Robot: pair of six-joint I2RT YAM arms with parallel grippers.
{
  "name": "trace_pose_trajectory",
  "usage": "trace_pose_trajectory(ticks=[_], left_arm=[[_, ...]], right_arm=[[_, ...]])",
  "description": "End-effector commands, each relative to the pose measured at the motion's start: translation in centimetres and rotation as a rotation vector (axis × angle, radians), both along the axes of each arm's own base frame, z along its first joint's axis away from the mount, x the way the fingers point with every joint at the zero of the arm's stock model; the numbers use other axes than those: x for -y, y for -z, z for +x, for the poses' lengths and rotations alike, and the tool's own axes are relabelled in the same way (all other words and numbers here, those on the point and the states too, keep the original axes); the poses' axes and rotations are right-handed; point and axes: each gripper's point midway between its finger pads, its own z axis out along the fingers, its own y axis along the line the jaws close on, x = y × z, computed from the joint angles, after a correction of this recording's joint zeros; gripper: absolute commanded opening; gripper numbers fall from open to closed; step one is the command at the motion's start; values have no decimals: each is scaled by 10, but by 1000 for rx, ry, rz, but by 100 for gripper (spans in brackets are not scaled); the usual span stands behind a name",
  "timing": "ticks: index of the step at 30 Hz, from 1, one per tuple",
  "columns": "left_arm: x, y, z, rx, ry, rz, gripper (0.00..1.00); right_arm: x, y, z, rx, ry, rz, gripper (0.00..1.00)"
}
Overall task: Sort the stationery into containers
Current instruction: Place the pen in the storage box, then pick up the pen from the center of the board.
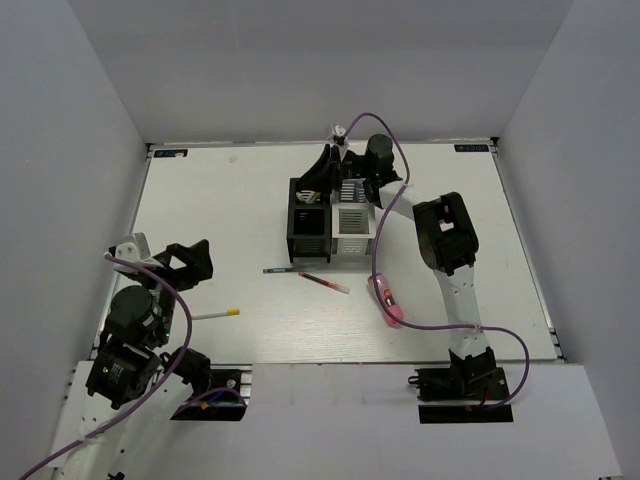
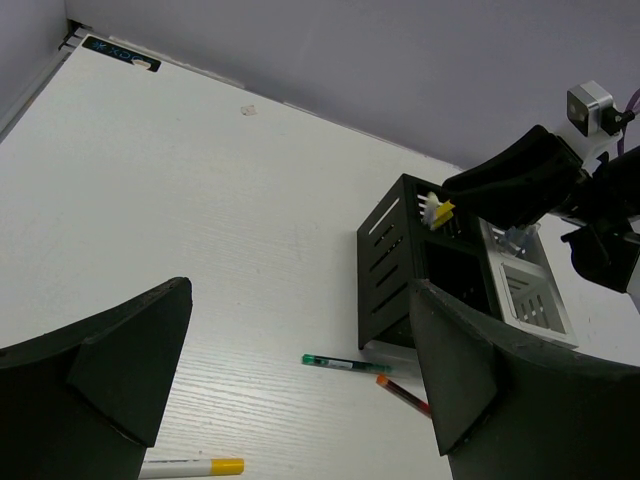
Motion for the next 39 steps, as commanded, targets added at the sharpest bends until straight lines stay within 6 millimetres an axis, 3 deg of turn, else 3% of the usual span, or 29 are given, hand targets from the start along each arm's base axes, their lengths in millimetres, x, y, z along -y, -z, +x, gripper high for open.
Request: trace_pose_trajectory(ticks=[1, 10, 11, 14, 15, 17, 18, 19, 20, 21, 22, 23, 24, 25, 26, 28, 29, 30, 31, 32, 33, 34, 36, 37, 38, 39], left_arm=[[1, 2, 3, -9, 4, 13, 99], [1, 2, 3, -9, 4, 13, 99], [5, 4, 4, -8, 26, 20, 99], [19, 12, 15, -47, 69, 12, 99], [27, 27, 26, -117, 82, 27, 99], [40, 46, 37, -215, 105, 11, 99], [46, 52, 44, -254, 114, 12, 99], [53, 66, 46, -319, 137, 36, 99], [60, 92, 55, -433, 143, 75, 99], [67, 94, 59, -473, 165, 87, 98], [67, 107, 58, -544, 185, 146, 98], [73, 120, 63, -624, 201, 182, 97], [75, 126, 64, -666, 223, 209, 97], [76, 125, 62, -708, 241, 239, 96], [77, 127, 63, -740, 254, 257, 96], [78, 135, 61, -813, 277, 303, 94], [79, 121, 67, -797, 269, 303, 94], [77, 113, 68, -789, 257, 306, 94], [73, 104, 70, -776, 226, 305, 96], [72, 86, 73, -723, 211, 282, 98], [73, 71, 75, -656, 211, 260, 98], [74, 46, 73, -521, 222, 210, 100], [66, 20, 68, -374, 199, 162, 100], [58, 21, 64, -340, 175, 152, 100], [50, 0, 54, -241, 153, 121, 100], [40, -5, 51, -206, 107, 115, 100]], right_arm=[[-3, -23, 6, 64, 14, 12, 37], [3, -33, 0, 93, 12, 17, 46], [7, -52, -4, 122, 16, 30, 48], [20, -76, -9, 102, 41, 22, 48], [23, -97, -7, 143, 74, 31, 48], [34, -94, -2, 88, 152, -85, 30], [40, -120, -8, 161, 182, -83, 14], [46, -121, 5, 277, 255, -109, 0], [50, -110, -3, 230, 252, -161, 0], [61, -131, -11, 280, 273, -153, 0], [70, -110, -14, 276, 288, -202, 0], [80, -105, -16, 252, 300, -231, 0], [90, -115, -21, 282, 318, -238, 17], [98, -106, -23, 313, 319, -292, 45], [105, -92, -34, 259, 288, -346, 55], [111, -98, -33, 328, 242, -358, 66], [115, -72, -51, 238, 175, -417, 68], [113, -71, -52, 277, 149, -429, 72], [112, -57, -56, 268, 116, -458, 77], [113, -32, -67, 265, 83, -526, 82], [103, -22, -79, 278, 47, -545, 84], [100, 3, -104, 265, 6, -570, 86], [91, 12, -108, 349, 27, -579, 90], [74, -4, -131, 421, -7, -544, 90], [72, 14, -139, 420, -10, -554, 90], [68, 12, -146, 428, -21, -548, 90]])
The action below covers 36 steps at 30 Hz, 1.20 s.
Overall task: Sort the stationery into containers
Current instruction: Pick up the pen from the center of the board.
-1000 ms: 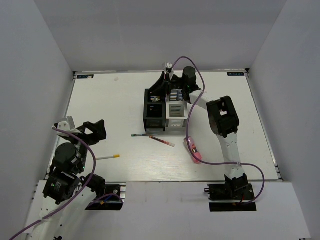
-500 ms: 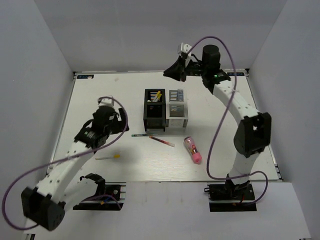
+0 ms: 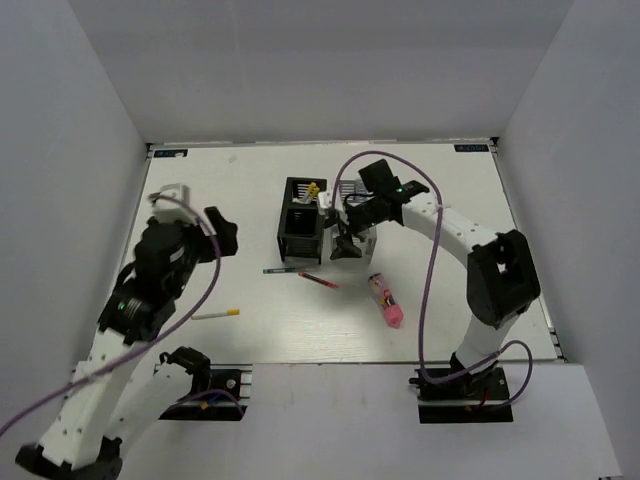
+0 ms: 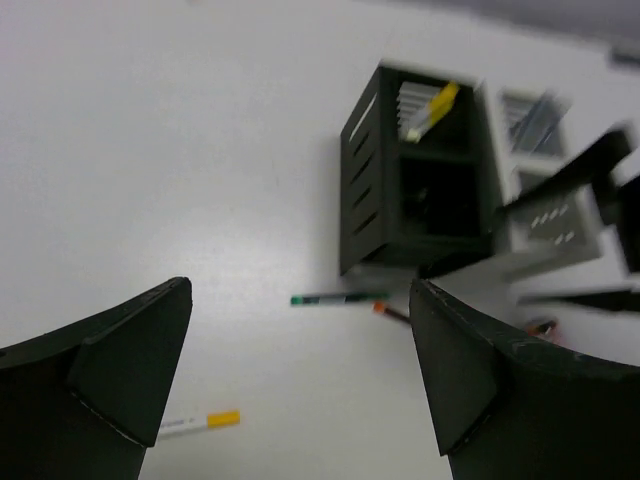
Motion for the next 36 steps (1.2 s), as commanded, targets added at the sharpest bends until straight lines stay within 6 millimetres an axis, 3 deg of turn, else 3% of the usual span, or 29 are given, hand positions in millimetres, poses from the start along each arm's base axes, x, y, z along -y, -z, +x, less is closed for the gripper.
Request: trace_pose_trajectory(ticks=[1, 3, 5, 6, 7, 8, 10, 12, 18, 24, 28, 31, 32, 34, 36], left_arm=[[-28, -27, -12, 187, -111, -51, 100], [-42, -44, -24, 306, -161, -97, 100], [-51, -36, -30, 336, -196, -103, 100], [-52, -33, -32, 345, -197, -108, 100], [-57, -39, -37, 372, -214, -119, 100], [-57, -39, -37, 372, -214, -119, 100], [-55, -32, -36, 356, -198, -104, 100], [-49, -24, -33, 320, -173, -91, 100], [-41, -20, -27, 298, -143, -88, 100], [-41, -11, -26, 269, -142, -73, 100], [-40, -6, -22, 249, -157, -74, 98], [-47, -22, -28, 289, -183, -97, 94], [-48, -22, -31, 302, -183, -104, 94], [-53, -34, -41, 374, -185, -145, 87], [-59, -46, -56, 462, -186, -194, 80]], right_arm=[[-27, -28, -44, 139, -111, 14, 90], [-42, -25, -60, 121, -144, 2, 90], [-65, -25, -80, 131, -197, 12, 86], [-70, -26, -73, 142, -146, -4, 84], [-78, -28, -80, 155, -145, -5, 84], [-85, -32, -78, 177, -125, -5, 83], [-90, -53, -45, 255, -12, 22, 83], [-90, -62, -38, 267, 4, 36, 83], [-106, -43, -79, 191, -115, 31, 76], [-117, -46, -93, 168, -155, 41, 71], [-119, -48, -102, 140, -167, 53, 61], [-129, -41, -115, 59, -182, 66, 61], [-136, -47, -120, 23, -189, 86, 59], [-148, -26, -131, -36, -211, 53, 61], [-162, -19, -142, -66, -232, 36, 66]])
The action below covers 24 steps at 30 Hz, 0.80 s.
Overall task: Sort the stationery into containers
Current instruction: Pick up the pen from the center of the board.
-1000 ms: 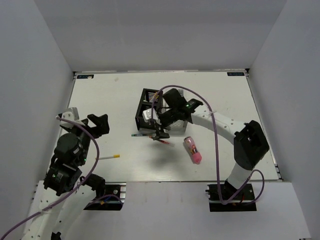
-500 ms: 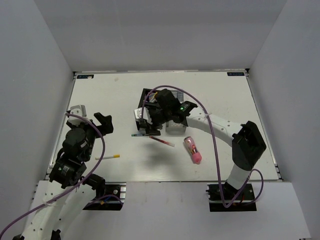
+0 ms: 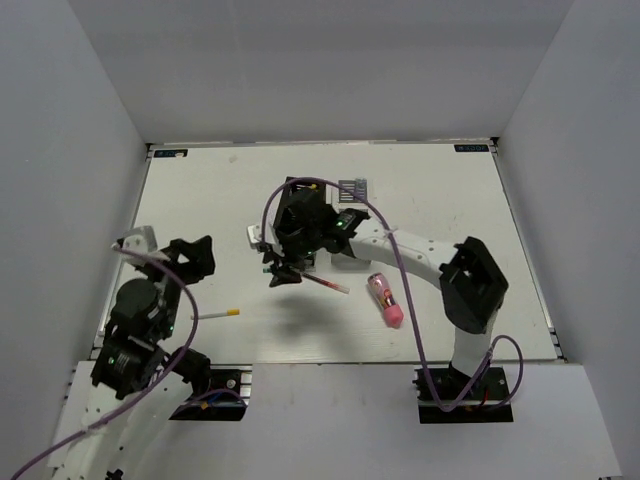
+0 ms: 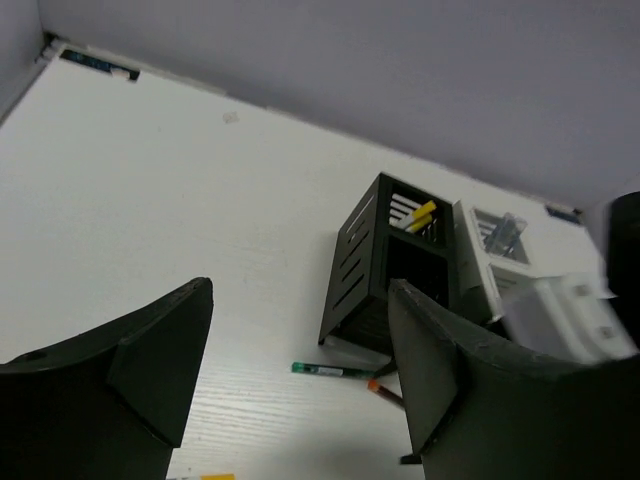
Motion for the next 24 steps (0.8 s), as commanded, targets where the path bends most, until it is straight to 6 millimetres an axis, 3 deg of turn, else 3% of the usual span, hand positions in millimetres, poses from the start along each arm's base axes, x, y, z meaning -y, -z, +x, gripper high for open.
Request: trace_pose_trajectory(ticks=[1, 5, 6, 8, 10, 16, 17, 19, 21, 24], left_arm=[[-16, -26, -20, 145, -38, -60, 80], [-25, -31, -29, 177, -63, -76, 79], [-25, -31, -29, 177, -63, -76, 79], [-23, -31, -29, 177, -54, -76, 80], [-23, -31, -29, 177, -53, -76, 82], [-26, -37, -36, 210, -53, -92, 83], [-26, -37, -36, 210, -53, -92, 83], [-30, -37, -40, 220, -63, -97, 83], [-31, -39, -42, 228, -63, -101, 83], [-31, -40, -44, 236, -63, -105, 83]], right_arm=[[-34, 11, -34, -79, -66, -9, 68], [-56, 38, -57, -66, -65, -52, 72], [-62, 39, -51, -46, -23, -48, 73], [-70, 50, -58, -43, -22, -66, 73], [-79, 52, -53, -20, 8, -71, 73], [-118, 61, -66, 26, 8, -85, 73], [-123, 71, -68, 24, 10, -99, 73], [-140, 64, -68, 26, 15, -79, 73], [-146, 77, -69, 10, 17, -99, 72], [-160, 79, -65, 10, 28, -86, 70]])
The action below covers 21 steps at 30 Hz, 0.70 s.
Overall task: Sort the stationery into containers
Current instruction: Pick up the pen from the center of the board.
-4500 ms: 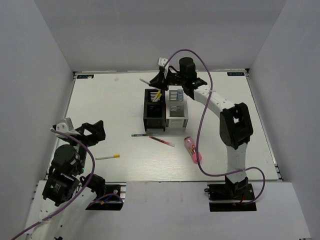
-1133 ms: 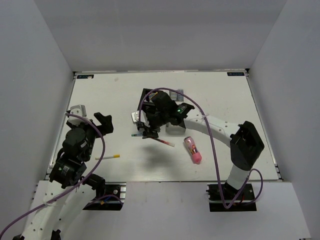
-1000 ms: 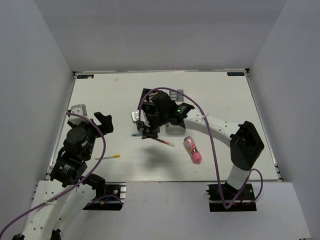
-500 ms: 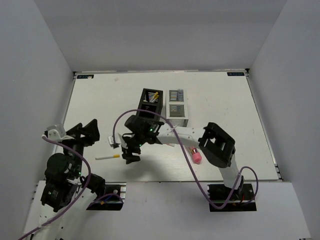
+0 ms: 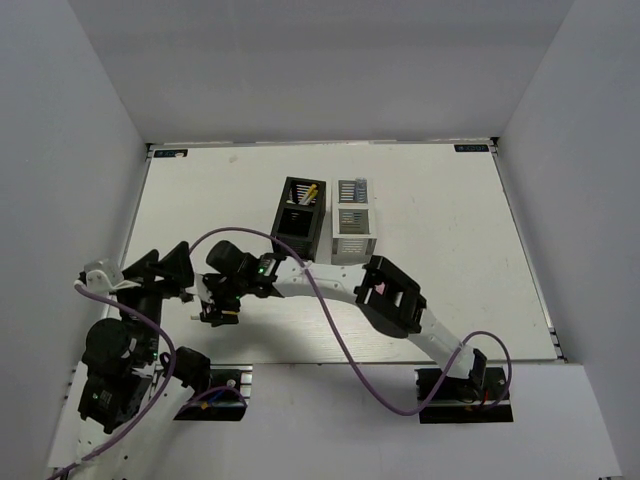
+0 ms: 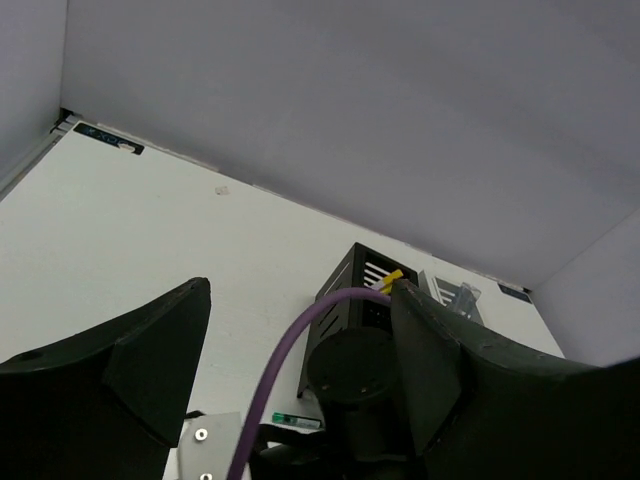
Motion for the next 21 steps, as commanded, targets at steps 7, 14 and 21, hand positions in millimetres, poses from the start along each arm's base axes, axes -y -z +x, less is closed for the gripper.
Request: trace_pose_trajectory(ticks=[7, 14, 21], left_arm=[[-3, -2, -2, 15, -13, -6, 83], [-8, -6, -8, 40, -22, -17, 84], [-9, -7, -10, 50, -22, -22, 84]], right_arm=[[-25, 27, 5, 26, 53, -15, 70], [-33, 44, 12, 55, 61, -24, 65], [-20, 75, 8, 42, 37, -103, 35]])
